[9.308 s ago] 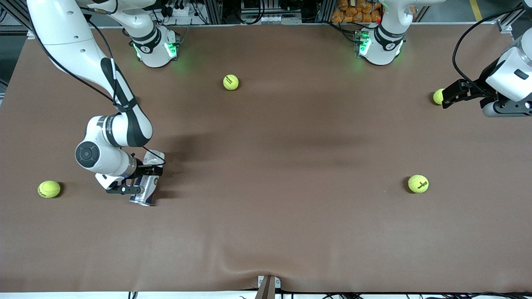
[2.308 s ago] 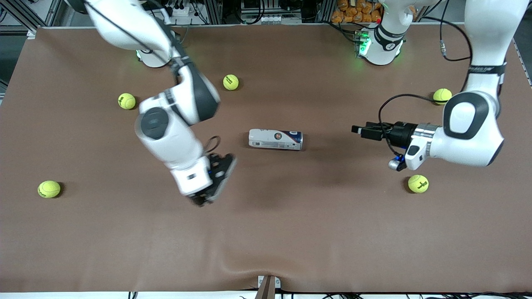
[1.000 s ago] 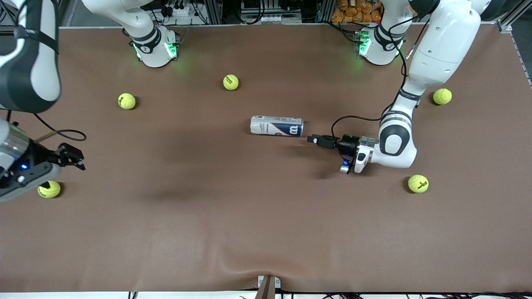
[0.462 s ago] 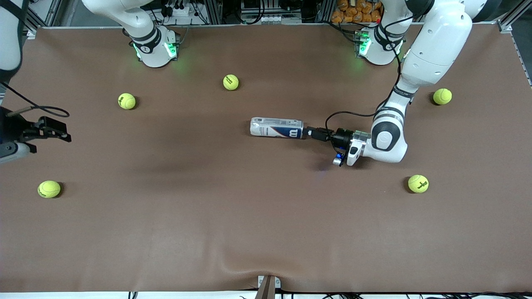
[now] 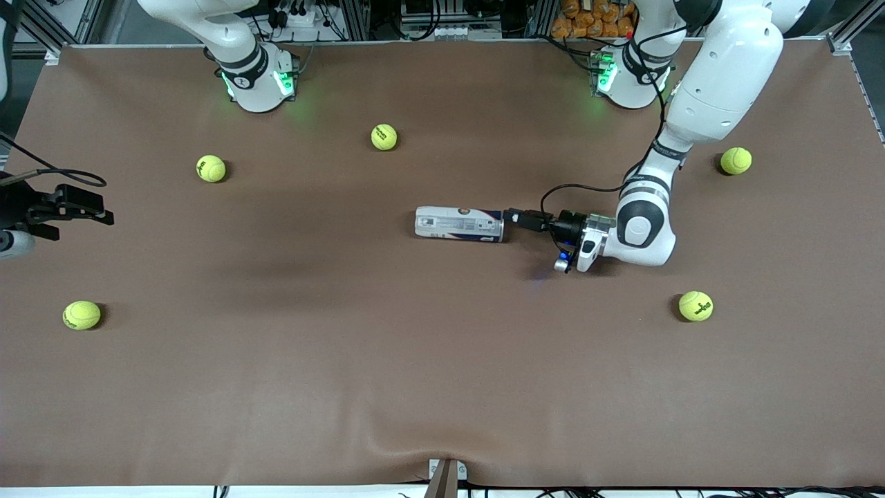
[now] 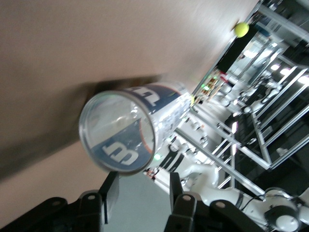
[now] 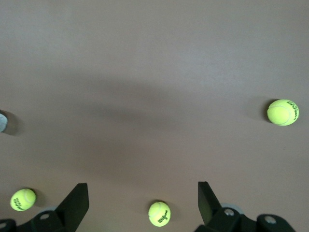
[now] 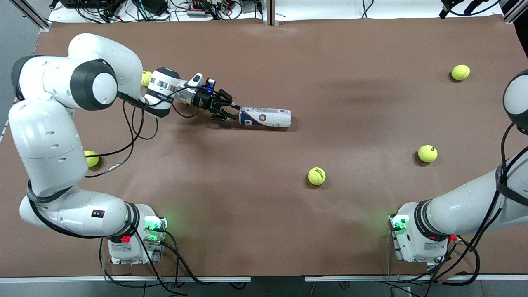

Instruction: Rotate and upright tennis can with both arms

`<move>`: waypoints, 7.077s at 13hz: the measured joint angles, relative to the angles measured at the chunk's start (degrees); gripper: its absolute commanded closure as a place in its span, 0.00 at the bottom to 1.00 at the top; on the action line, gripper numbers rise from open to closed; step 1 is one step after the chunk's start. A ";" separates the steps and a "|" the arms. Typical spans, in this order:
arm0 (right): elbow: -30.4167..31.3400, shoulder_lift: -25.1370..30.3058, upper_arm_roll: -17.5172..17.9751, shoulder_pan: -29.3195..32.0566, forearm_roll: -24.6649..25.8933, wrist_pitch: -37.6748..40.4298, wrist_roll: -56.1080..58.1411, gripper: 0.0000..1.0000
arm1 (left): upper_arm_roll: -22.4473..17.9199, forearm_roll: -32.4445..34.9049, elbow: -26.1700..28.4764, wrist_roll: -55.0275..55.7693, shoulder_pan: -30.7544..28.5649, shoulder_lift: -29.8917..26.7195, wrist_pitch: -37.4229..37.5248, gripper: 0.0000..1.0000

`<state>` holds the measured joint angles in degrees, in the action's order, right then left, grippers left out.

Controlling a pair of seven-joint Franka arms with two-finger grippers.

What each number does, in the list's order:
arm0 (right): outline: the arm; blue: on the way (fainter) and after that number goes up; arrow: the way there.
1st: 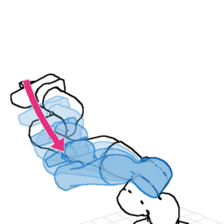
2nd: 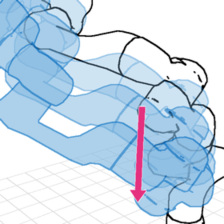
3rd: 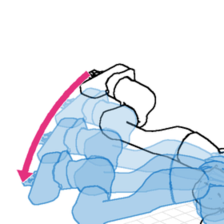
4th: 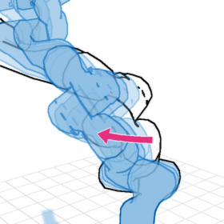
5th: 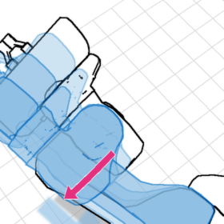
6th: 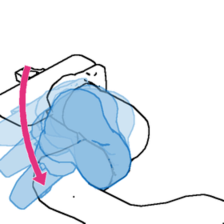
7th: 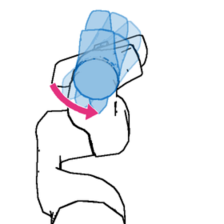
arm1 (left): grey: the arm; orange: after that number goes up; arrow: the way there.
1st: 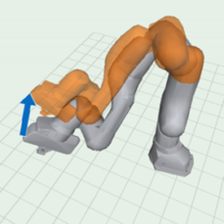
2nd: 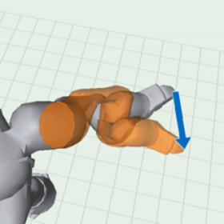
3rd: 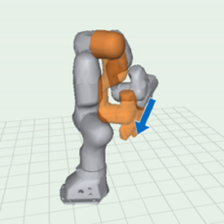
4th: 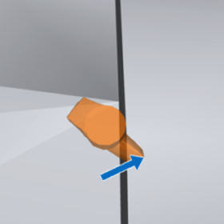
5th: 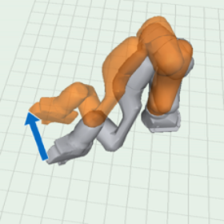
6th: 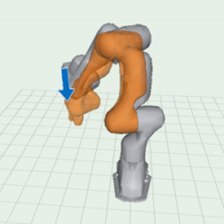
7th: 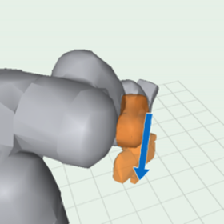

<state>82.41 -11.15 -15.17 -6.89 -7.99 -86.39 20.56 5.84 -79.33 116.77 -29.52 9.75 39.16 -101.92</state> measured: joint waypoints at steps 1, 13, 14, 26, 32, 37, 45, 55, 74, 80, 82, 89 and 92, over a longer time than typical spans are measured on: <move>-0.01 0.60 1.53 1.22 0.00 0.80 -1.35 0.00 | 0.00 -0.77 -0.39 -0.04 0.13 0.23 -0.37 0.50; -0.02 8.06 8.11 5.31 6.71 4.96 -17.76 0.00 | 0.01 -5.47 -4.95 -0.08 2.55 4.18 -2.80 0.55; -0.02 8.63 8.12 5.77 6.87 5.03 -17.86 0.00 | 0.01 -5.47 -4.93 -0.09 2.56 4.18 -2.80 0.55; 0.89 10.53 9.50 8.40 6.94 7.04 -22.59 0.00 | -0.02 -5.97 -4.43 -0.19 3.62 4.01 -2.80 0.82; 1.26 10.53 9.91 6.14 6.93 5.84 -23.26 0.00 | -0.02 -8.91 -4.19 -0.18 5.14 4.01 -3.05 1.00; 1.64 10.53 9.90 6.14 6.94 5.90 -23.26 0.00 | -0.29 -9.43 -7.22 6.50 4.55 3.54 -3.42 1.00; 3.98 10.52 9.86 6.15 6.94 4.70 -23.26 0.00 | -0.59 -2.73 -22.71 45.06 5.99 -3.16 -8.19 1.00; 4.47 10.08 9.77 6.17 6.94 3.55 -23.26 0.00 | -0.67 41.32 -39.18 89.55 17.91 -2.82 -14.88 1.00; 4.55 9.69 9.54 6.22 6.95 3.24 -23.25 0.00 | -9.15 80.00 -44.01 103.30 42.78 -1.36 -12.35 1.00; 4.56 9.69 9.59 6.19 6.97 1.11 -23.23 0.00 | -9.14 80.06 -44.75 102.91 43.32 -0.19 -12.58 0.41; 4.56 9.69 9.58 6.19 7.00 1.05 -23.23 0.00 | -9.17 80.06 -44.78 102.61 43.25 -0.19 -12.58 0.00; 4.55 9.70 9.50 6.22 7.08 1.05 -23.25 0.00 | -9.22 80.06 -45.65 102.38 43.17 -0.20 -12.56 0.00; 4.48 9.70 9.40 6.24 7.32 1.05 -23.26 0.00 | -9.32 80.06 -46.50 102.38 42.84 -1.20 -11.90 0.00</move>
<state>86.90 -1.45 -5.77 -0.65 -0.67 -85.34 -2.70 -3.48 0.73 70.27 72.86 52.59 37.96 -113.82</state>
